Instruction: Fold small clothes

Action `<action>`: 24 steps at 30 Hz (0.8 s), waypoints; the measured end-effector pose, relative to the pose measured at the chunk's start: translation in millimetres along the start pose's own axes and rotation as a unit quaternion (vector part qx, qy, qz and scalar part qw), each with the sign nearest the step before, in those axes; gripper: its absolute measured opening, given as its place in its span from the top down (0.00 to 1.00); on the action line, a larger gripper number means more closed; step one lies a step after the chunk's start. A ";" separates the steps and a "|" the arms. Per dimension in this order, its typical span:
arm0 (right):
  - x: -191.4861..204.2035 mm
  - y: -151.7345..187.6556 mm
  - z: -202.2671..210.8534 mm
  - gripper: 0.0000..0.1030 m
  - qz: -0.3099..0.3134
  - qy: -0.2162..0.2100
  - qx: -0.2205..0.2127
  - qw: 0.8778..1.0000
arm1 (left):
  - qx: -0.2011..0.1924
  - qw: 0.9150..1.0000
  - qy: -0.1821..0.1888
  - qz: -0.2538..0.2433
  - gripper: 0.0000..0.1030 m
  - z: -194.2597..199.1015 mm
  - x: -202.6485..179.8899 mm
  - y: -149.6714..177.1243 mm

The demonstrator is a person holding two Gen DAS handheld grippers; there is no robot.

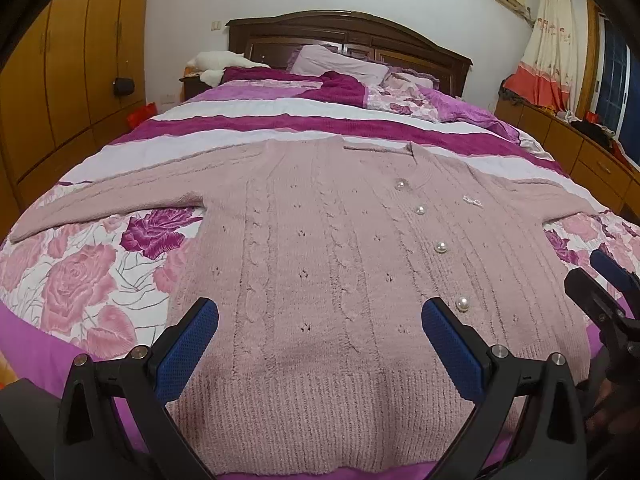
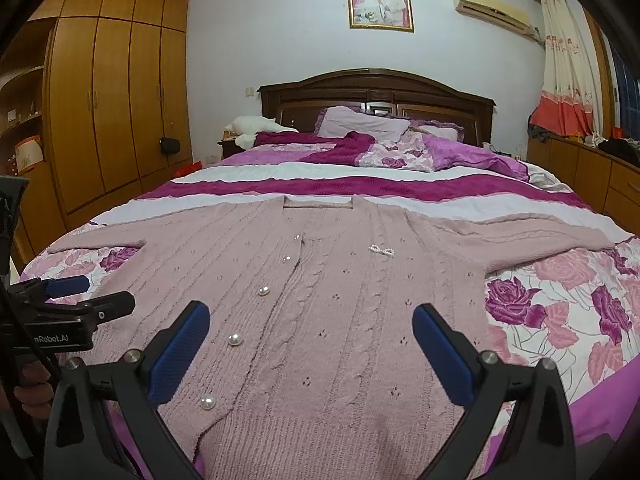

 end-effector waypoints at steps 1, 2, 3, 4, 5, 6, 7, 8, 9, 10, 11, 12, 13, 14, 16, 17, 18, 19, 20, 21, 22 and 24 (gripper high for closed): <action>-0.1 0.0 -0.1 0.00 0.000 0.000 0.000 1.000 | 0.001 1.000 0.000 0.001 0.18 -0.3 0.7 0.1; 0.0 -0.3 -0.3 0.00 0.000 0.000 0.000 1.000 | 0.001 1.000 0.000 0.000 0.18 -0.1 0.6 0.5; 0.1 -0.3 -0.4 0.00 0.000 0.000 0.001 1.000 | 0.001 1.000 -0.001 -0.001 0.18 0.3 0.2 0.6; 0.0 -0.2 -0.3 0.00 0.000 0.000 0.001 1.000 | 0.001 1.000 -0.001 -0.002 0.18 0.1 -0.1 0.6; -0.1 -0.2 -0.2 0.00 0.000 0.000 0.001 1.000 | 0.000 1.000 -0.001 -0.002 0.18 0.7 -0.9 0.7; -0.2 -0.2 -0.2 0.00 0.000 0.000 0.000 1.000 | 0.000 1.000 -0.001 -0.002 0.18 0.1 -1.0 0.8; -0.1 -0.2 -0.3 0.00 0.000 -0.001 0.001 1.000 | 0.001 1.000 -0.001 -0.003 0.18 0.1 -1.0 0.9; -0.2 -0.1 -0.5 0.00 0.000 -0.002 0.001 1.000 | 0.001 1.000 0.000 -0.003 0.18 0.3 -1.1 0.8; -0.7 -0.2 -0.3 0.00 0.000 -0.001 0.001 1.000 | 0.001 1.000 -0.001 -0.003 0.18 0.3 -1.1 0.8; -1.0 0.0 -0.5 0.00 0.000 -0.001 0.002 1.000 | 0.001 1.000 0.000 -0.003 0.18 0.4 -1.1 0.9; -1.7 0.3 -0.8 0.00 -0.001 -0.002 0.003 1.000 | 0.001 1.000 0.000 -0.002 0.18 0.3 -1.2 0.8; -1.2 0.5 -0.8 0.00 -0.001 -0.002 0.003 1.000 | 0.002 1.000 0.000 -0.002 0.18 0.2 -1.3 0.9; -1.1 0.6 -0.7 0.00 -0.001 -0.002 0.004 1.000 | 0.003 1.000 0.001 -0.002 0.18 0.0 -1.8 1.0; -1.1 0.5 -0.5 0.00 -0.001 -0.003 0.003 1.000 | 0.003 1.000 0.002 -0.003 0.18 0.3 -2.6 1.1; -0.6 -0.2 -0.2 0.00 -0.001 -0.006 0.003 1.000 | 0.001 1.000 0.003 -0.009 0.18 1.9 -4.0 0.4; -0.7 -0.3 0.0 0.00 -0.001 -0.006 0.002 1.000 | 0.000 1.000 0.001 -0.013 0.18 2.7 -4.9 -0.2; 0.1 -0.4 0.0 0.00 -0.001 -0.006 0.003 1.000 | -0.003 1.000 -0.002 -0.015 0.18 3.7 -5.2 -0.6; 0.0 -0.3 0.0 0.00 0.000 -0.005 0.003 1.000 | -0.004 1.000 -0.001 -0.015 0.18 4.4 -4.9 -1.4; -0.3 -0.1 0.1 0.00 0.000 -0.005 0.004 1.000 | -0.005 1.000 0.002 -0.014 0.18 5.1 -4.9 -1.8; 0.0 -0.3 0.1 0.00 0.000 -0.006 0.004 1.000 | -0.006 1.000 0.005 -0.012 0.18 5.5 -4.6 -2.1; 0.1 -0.7 0.3 0.00 0.000 -0.006 0.004 1.000 | -0.006 1.000 0.006 -0.010 0.18 5.8 -3.8 -2.4; -0.1 -1.1 0.6 0.00 -0.002 -0.007 0.003 1.000 | -0.004 1.000 0.005 -0.009 0.18 4.7 -3.2 -2.3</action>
Point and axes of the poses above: each gripper's, at about its wrist camera, not at the fingertips, and z roughly against the way its jaws point, x to its left, y to its underside, the point moved 6 cm from there along -z, roughly the way its jaws point, and after that the axes turned 11 degrees about y, right-handed, at the moved point
